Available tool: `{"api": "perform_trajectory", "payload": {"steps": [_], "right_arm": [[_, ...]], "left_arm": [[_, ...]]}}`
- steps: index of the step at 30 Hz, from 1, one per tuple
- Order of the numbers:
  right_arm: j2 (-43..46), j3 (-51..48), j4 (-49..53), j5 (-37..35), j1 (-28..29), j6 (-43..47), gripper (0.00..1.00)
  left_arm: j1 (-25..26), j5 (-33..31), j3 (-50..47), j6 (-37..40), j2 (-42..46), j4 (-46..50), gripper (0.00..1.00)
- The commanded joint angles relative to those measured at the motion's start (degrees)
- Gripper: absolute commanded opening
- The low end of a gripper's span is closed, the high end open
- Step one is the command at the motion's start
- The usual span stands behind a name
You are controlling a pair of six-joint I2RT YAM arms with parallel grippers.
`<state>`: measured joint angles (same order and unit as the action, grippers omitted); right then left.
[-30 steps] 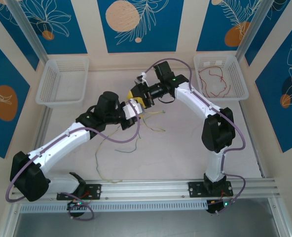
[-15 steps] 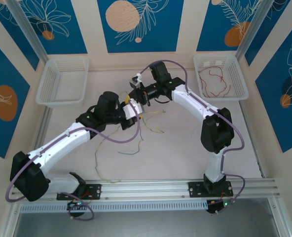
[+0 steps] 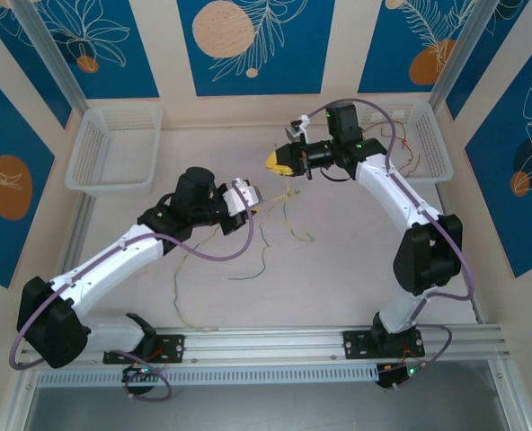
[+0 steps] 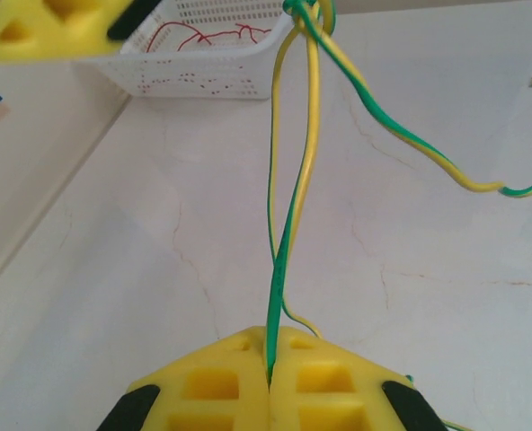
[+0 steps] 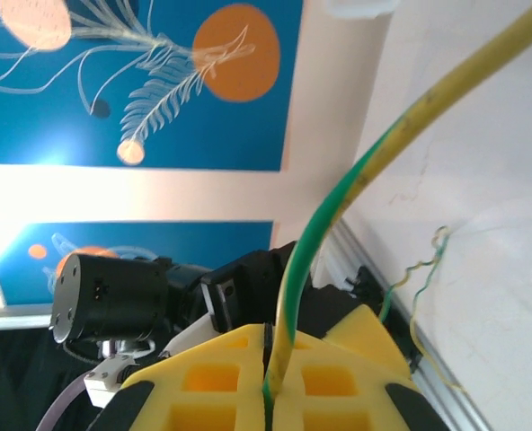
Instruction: Untangle the cables
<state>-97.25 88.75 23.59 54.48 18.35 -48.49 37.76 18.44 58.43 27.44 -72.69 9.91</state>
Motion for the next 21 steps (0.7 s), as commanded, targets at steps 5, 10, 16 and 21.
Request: {"api": "perform_trajectory", "payload": {"steps": [5, 10, 16, 21], "right_arm": [[9.16, -7.38, -3.32, -15.4, 1.86, 3.81, 0.0], [13.83, -10.53, -6.3, -30.88, 6.65, 5.61, 0.0], [16.79, -15.52, -14.68, -41.81, 8.95, 1.28, 0.0], [17.18, -16.18, -12.61, -50.17, 9.0, 0.21, 0.0]], "left_arm": [[0.23, 1.39, -0.08, -6.24, -0.13, -1.64, 0.18], [0.35, 6.29, 2.1, -10.61, -2.25, -3.05, 0.23], [0.92, 11.0, 4.93, -13.84, -6.11, -2.84, 0.32], [0.97, 4.06, 4.8, -15.35, -6.54, -2.86, 0.66]]}}
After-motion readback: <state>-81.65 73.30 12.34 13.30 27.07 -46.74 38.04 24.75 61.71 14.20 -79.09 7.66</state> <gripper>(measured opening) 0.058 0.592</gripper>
